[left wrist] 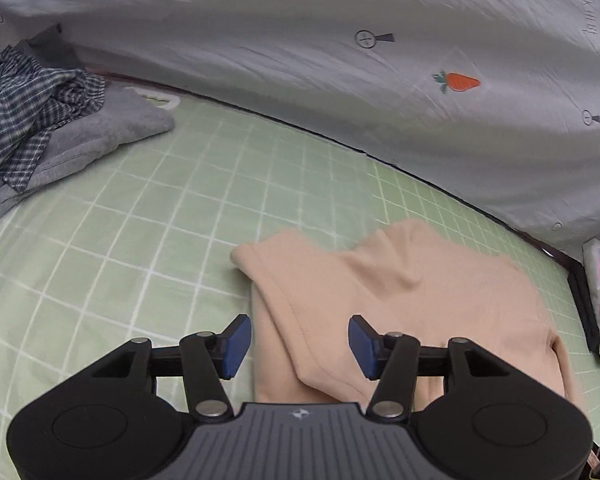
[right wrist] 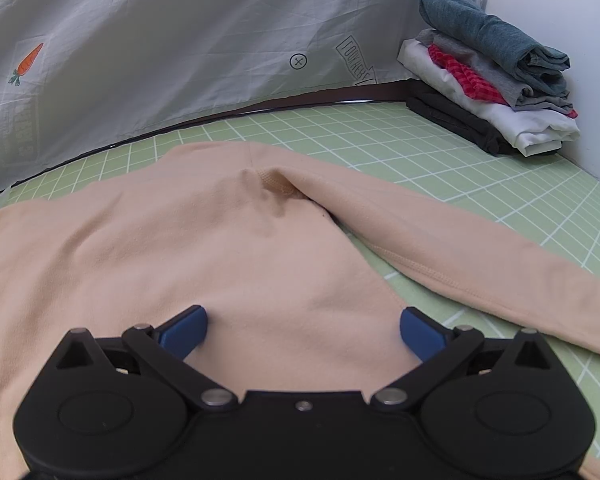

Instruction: Fold clothes

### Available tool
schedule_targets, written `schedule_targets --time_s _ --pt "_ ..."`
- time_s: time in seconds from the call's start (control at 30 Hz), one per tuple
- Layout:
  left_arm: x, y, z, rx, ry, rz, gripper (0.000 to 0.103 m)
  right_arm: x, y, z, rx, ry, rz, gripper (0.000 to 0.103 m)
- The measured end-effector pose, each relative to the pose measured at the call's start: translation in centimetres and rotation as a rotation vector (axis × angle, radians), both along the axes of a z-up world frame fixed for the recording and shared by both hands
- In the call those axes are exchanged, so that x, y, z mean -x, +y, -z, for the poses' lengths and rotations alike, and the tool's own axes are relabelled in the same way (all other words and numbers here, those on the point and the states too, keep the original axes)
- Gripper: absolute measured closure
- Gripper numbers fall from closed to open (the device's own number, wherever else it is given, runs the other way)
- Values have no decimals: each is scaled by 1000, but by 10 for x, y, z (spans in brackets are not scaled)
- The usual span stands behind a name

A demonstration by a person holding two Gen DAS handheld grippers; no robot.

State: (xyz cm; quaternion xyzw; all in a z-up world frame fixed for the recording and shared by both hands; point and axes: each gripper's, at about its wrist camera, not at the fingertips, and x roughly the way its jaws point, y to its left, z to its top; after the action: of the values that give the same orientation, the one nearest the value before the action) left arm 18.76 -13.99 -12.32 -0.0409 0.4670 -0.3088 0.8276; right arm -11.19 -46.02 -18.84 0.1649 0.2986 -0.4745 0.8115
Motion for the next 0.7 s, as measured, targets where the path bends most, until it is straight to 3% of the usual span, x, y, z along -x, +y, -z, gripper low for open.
schedule_targets --time_s 0.23,0.27,0.3,0.33,0.43,0.5,0.7 --pt "-37 -29 20 -80 16 -25 50 0 0 0 0 -1 2 0" --pt "-40 -30 22 -84 6 -33 57 0 0 0 0 -1 2 0" --pt "-42 -29 22 -77 -3 -42 83 0 0 0 0 -1 2 0" --pt "-43 -27 22 -68 -10 -50 93 0 0 0 0 -1 2 0" --pt "-39 -14 16 -38 -49 -89 94 0 0 0 0 -1 2 0" --pt "-32 0 7 -37 -96 -127 99 0 0 0 -1 -1 2 0" --pt "4 69 -23 -75 -231 -332 99 1 -1 0 -1 -2 1 0"
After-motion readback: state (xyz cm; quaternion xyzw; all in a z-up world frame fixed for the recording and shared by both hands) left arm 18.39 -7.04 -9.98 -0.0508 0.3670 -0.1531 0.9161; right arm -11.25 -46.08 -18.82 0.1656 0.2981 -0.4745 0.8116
